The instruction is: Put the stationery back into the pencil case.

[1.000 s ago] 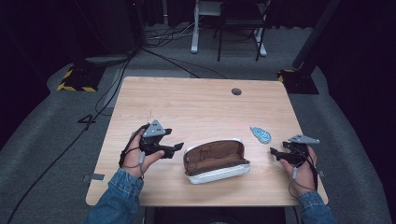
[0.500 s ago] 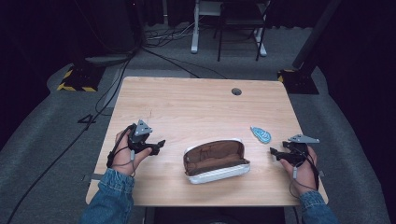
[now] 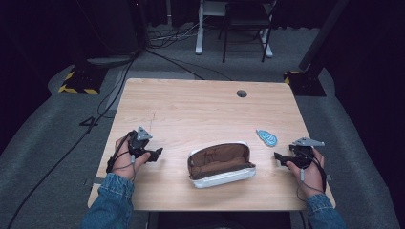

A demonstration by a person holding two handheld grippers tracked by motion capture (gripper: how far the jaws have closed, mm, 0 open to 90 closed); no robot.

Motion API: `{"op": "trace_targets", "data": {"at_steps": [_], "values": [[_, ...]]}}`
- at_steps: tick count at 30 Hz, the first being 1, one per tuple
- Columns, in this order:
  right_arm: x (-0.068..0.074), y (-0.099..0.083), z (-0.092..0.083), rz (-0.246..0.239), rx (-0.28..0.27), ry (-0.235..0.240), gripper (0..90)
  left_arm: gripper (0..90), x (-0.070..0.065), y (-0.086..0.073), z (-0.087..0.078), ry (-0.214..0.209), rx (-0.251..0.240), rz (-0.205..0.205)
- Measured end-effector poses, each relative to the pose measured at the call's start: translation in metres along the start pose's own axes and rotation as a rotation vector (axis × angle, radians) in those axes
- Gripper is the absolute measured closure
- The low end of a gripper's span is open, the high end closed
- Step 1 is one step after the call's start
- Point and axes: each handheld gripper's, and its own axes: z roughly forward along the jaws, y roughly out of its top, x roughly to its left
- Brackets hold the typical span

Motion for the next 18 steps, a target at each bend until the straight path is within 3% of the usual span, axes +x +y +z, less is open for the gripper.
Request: {"op": "trace_targets", "data": {"at_steps": [7,10,15,16,18], "values": [[-0.001,0.003,-0.002,-0.007,0.043,0.022,16.7,19.6,0.003,-0.011,0.01,0.011,0.041,0.002],[-0.001,0.005,-0.005,-0.006,0.048,0.047,21.8,18.3,0.006,-0.015,0.014,0.012,0.048,0.002],[0.0,0.013,-0.012,-0.016,0.046,0.048,22.6,17.5,0.008,-0.019,0.016,-0.021,0.028,-0.034],[0.0,0.015,-0.013,-0.018,0.05,0.05,23.3,17.4,0.009,-0.021,0.017,-0.045,0.013,-0.061],[0.0,0.018,-0.016,-0.013,0.078,0.063,26.7,12.6,0.01,-0.025,0.019,-0.048,-0.009,-0.066]]}}
